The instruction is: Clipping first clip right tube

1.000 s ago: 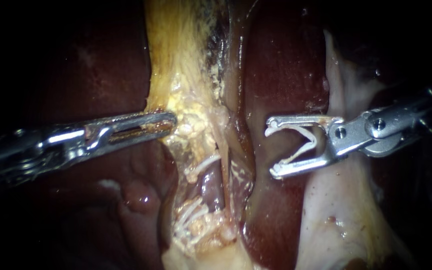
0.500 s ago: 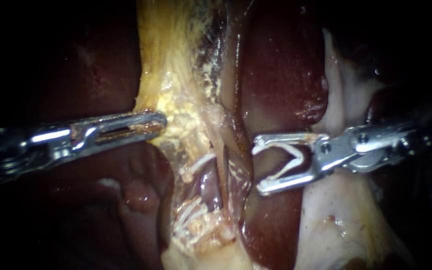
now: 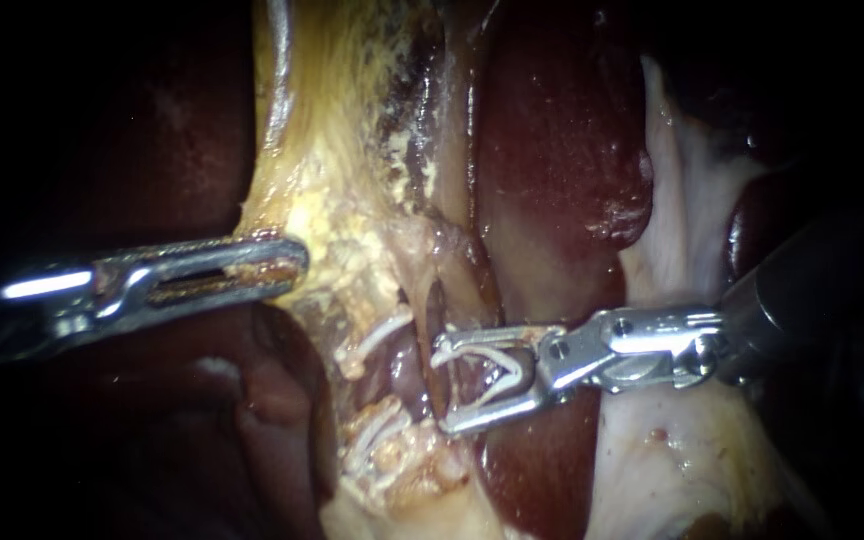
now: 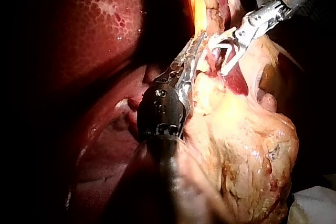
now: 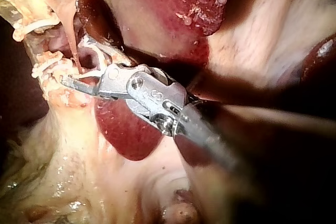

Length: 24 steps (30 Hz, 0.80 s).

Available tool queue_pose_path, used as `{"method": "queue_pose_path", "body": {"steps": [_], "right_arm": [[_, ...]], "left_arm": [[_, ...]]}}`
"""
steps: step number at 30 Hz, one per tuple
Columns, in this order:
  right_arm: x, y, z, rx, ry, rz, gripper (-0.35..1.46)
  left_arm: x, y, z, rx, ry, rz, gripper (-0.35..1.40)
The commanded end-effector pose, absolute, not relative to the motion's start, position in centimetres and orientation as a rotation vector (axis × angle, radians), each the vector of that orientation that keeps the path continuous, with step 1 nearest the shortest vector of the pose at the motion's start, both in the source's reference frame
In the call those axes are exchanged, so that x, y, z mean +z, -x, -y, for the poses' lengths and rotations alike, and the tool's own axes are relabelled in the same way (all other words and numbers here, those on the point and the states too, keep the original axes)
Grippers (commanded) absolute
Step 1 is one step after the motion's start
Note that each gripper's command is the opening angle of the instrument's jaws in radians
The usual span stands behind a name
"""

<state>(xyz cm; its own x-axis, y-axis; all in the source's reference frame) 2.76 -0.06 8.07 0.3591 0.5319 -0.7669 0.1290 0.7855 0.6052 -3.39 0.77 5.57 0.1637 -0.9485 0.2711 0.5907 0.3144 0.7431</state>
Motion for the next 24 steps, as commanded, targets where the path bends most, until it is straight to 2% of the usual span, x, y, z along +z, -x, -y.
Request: {"method": "queue_pose_path", "body": {"steps": [1, 10, 12, 14, 15, 16, 20, 24], "right_arm": [[8.07, -2.81, 0.09, 0.281, -0.656, -1.196, 0.59], [8.06, -3.00, 0.19, 0.247, -0.702, -1.200, 0.53], [8.06, -2.98, 0.18, 0.237, -0.706, -1.203, 0.37], [8.10, -2.90, 0.16, 0.241, -0.695, -1.202, 0.01], [8.12, -2.86, 0.15, 0.246, -0.687, -1.199, -0.28], [8.13, -2.83, 0.14, 0.247, -0.682, -1.189, -0.35], [8.21, -2.75, 0.10, 0.244, -0.657, -1.123, -0.35], [8.24, -2.77, 0.19, 0.239, -0.651, -1.120, -0.35]], "left_arm": [[5.57, 3.39, -0.77, -1.176, -0.535, 0.811, -0.35], [5.56, 3.39, -0.77, -1.176, -0.535, 0.811, -0.35], [5.57, 3.39, -0.77, -1.176, -0.535, 0.811, -0.35], [5.56, 3.39, -0.77, -1.176, -0.535, 0.811, -0.35], [5.56, 3.39, -0.77, -1.176, -0.535, 0.811, -0.35], [5.56, 3.39, -0.77, -1.176, -0.535, 0.811, -0.35], [5.56, 3.39, -0.77, -1.176, -0.535, 0.811, -0.35], [5.57, 3.38, -0.77, -1.176, -0.535, 0.811, -0.35]]}}
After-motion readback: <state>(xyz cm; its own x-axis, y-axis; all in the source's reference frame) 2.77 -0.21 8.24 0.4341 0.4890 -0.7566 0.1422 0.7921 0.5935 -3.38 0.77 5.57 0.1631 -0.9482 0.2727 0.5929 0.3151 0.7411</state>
